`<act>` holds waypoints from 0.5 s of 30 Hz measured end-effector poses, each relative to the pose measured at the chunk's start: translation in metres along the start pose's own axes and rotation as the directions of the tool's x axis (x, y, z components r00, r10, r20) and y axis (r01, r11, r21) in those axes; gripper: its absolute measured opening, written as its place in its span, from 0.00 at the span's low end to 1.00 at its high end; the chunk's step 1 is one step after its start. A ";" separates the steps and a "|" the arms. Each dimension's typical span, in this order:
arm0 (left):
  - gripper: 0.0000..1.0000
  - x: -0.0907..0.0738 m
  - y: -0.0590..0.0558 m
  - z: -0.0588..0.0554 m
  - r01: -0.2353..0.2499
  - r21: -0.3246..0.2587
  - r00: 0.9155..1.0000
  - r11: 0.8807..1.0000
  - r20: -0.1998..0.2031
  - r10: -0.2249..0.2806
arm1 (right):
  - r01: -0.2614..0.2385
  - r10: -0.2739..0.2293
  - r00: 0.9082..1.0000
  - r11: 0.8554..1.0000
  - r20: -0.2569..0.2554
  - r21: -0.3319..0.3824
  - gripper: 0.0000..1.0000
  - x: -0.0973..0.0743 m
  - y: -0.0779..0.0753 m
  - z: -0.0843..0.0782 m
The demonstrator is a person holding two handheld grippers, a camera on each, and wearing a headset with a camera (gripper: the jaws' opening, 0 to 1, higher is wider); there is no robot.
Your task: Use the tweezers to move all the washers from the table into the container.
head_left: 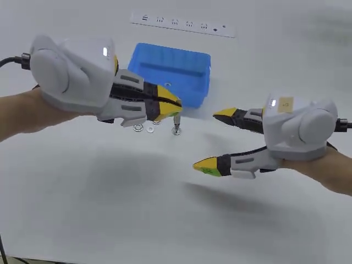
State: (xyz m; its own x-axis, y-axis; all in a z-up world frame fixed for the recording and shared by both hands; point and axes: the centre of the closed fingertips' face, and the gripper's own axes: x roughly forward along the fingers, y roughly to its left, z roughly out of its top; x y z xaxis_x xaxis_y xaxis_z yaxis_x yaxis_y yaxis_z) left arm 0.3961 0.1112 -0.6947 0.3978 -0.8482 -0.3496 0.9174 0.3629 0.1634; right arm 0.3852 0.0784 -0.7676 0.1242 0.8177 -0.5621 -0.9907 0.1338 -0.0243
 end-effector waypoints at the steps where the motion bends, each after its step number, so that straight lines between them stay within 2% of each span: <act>1: 0.05 0.000 0.000 0.000 0.001 -0.002 1.000 1.000 0.001 -0.001 | -0.001 0.001 1.000 1.000 -0.001 0.001 0.70 0.000 0.000 0.000; 15: 0.05 0.001 0.000 -0.004 0.001 -0.025 1.000 1.000 0.003 -0.001 | 0.003 -0.004 1.000 0.997 0.015 0.077 0.69 -0.001 -0.002 0.003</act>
State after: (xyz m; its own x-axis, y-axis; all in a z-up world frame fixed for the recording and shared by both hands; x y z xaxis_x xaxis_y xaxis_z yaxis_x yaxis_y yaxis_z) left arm 0.3963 0.1113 -0.6987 0.3971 -0.8497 -0.3470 0.9177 0.3718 0.1396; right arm 0.3878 0.0791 -0.7649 0.1290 0.8256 -0.5492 -0.9831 0.1790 0.0382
